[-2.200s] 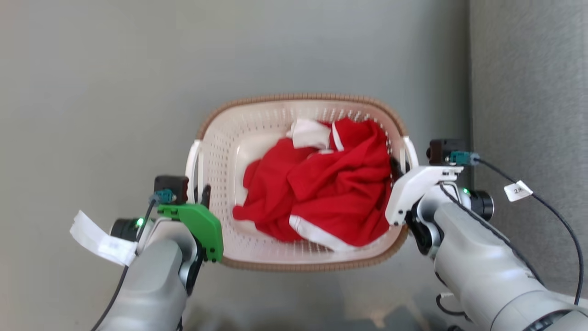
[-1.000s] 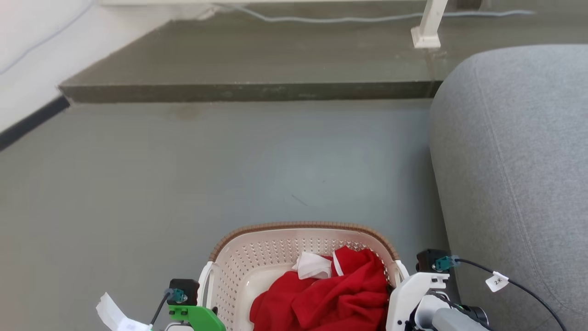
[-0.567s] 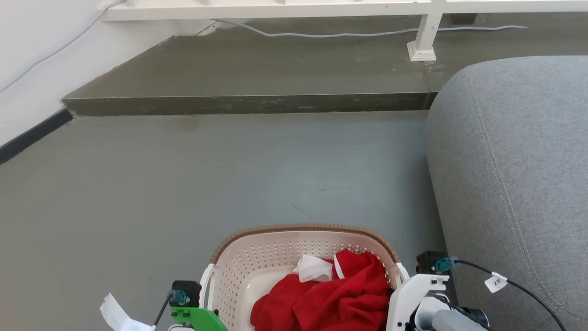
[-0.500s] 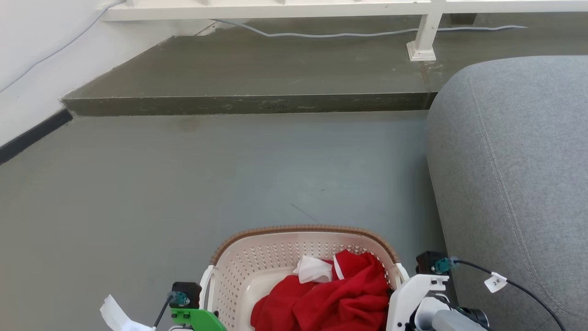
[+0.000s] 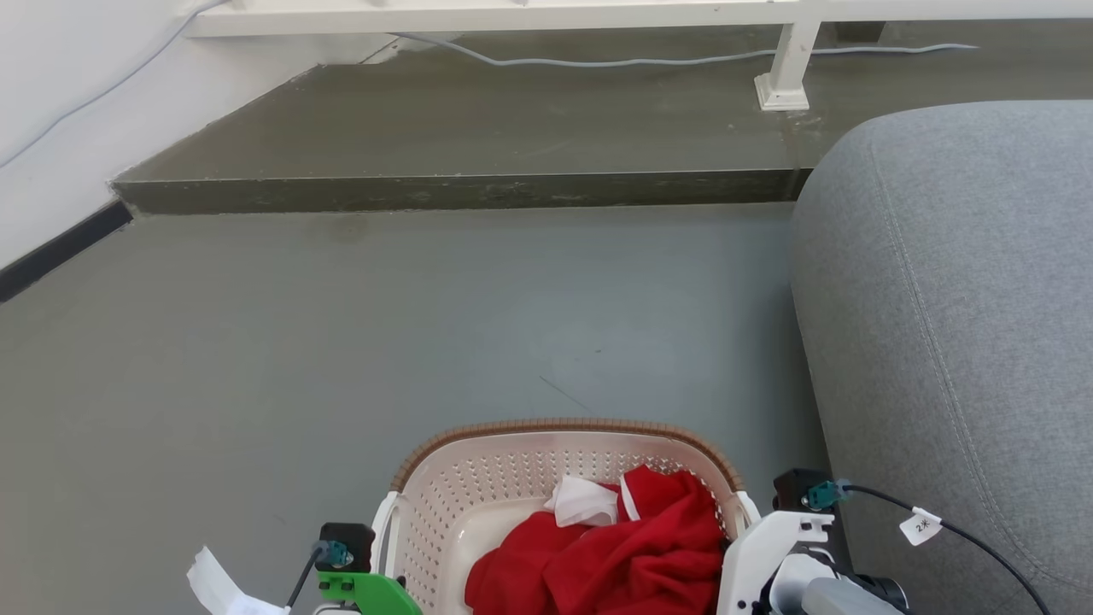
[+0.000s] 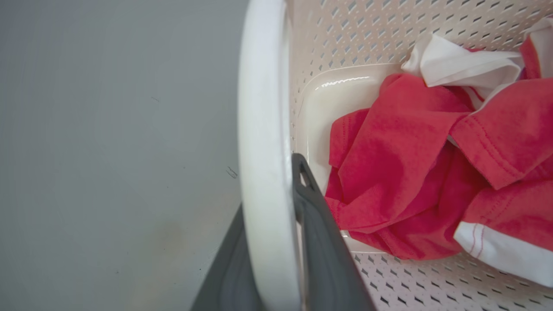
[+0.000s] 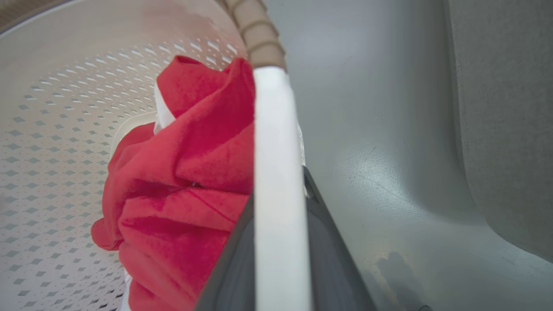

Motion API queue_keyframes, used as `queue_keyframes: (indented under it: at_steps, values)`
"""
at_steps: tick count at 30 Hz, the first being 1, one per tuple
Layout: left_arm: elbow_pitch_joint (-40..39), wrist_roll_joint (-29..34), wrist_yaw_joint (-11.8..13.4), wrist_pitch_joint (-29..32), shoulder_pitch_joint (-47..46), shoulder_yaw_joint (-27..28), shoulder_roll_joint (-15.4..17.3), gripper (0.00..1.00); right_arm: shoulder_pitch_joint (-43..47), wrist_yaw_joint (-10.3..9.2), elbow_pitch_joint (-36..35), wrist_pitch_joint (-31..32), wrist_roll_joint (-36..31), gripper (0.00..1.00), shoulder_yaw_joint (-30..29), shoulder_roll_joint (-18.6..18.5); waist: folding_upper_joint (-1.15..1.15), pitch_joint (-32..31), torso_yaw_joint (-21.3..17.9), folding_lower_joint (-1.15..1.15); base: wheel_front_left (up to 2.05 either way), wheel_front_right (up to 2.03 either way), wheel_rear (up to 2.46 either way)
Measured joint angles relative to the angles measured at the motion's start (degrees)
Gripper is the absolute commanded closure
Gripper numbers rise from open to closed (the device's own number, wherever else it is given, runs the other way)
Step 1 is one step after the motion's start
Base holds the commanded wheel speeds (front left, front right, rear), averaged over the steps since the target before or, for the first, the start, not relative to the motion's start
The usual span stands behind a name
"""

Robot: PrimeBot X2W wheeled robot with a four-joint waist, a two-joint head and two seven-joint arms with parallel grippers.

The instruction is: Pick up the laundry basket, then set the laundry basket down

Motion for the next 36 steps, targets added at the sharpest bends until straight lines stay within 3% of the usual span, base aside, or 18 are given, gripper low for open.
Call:
queue_keyframes:
  at_steps: [23,36]
  values:
    - [-1.18,-0.99,2.12,-0.56,-0.76,-1.43,0.41,1.00,-2.73,-0.58,0.01,-0.29,1.91,1.00,2.10,-0.22,0.00,3.60,-0.20,0.00,0.00,0.00,0.00]
    - [-2.16,-0.98,3.61,-2.54,-10.53,-1.02,0.79,1.00,-13.72,-1.03,-0.29,-2.16,1.85,1.00,2.23,-0.94,0.00,11.31,-0.68,0.01,0.00,0.00,0.00]
